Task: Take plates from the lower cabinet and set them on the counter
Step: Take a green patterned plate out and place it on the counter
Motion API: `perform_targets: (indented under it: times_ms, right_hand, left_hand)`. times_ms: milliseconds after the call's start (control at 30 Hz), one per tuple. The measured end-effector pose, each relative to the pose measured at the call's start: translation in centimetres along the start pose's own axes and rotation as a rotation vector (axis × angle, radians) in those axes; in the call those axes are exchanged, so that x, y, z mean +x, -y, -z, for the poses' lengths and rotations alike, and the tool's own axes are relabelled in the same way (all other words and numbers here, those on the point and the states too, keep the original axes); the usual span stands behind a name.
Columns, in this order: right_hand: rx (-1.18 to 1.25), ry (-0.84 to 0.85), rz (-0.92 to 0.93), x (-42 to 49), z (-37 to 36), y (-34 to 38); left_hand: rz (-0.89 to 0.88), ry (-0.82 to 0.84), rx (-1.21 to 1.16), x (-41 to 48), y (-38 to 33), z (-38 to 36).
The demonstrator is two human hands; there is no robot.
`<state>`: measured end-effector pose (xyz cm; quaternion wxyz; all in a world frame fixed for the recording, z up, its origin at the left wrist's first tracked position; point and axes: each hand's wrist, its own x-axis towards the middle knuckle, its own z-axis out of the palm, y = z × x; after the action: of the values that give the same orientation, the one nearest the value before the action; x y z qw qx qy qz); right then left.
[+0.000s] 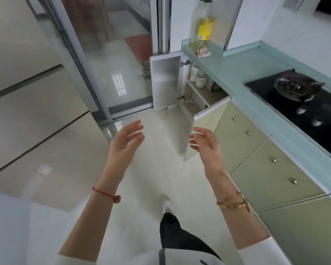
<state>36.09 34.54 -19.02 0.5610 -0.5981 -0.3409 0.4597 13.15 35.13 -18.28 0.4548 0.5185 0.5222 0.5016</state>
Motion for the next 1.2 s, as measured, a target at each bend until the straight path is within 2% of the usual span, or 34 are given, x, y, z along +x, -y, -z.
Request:
perform_targets:
  times_ms: [400,533,800,1033,1200]
  right_hand:
    - [-0.041,0.100,0.000,21.9,-8.4,4.2]
    - [-0.038,0.078,-0.018,27.6,-11.0,4.1]
    - [-0.033,-0.088,-0.048,40.4,-17.0,3.2]
    - [0.050,-0.381,-0.067,50.7,-20.6,3.7]
    - [0.076,-0.589,-0.119,55.6,-19.8,3.6]
  left_hand:
    - [0.002,-0.065,0.001,21.5,-1.2,-2.5]
    - [0.022,-0.054,0.003,28.5,0.2,-2.8]
    - [0.028,0.160,0.048,46.6,4.0,-3.2]
    - [0.040,0.446,0.079,63.7,4.8,-5.2]
    - [0.075,0.640,0.071,71.8,5.7,-10.3]
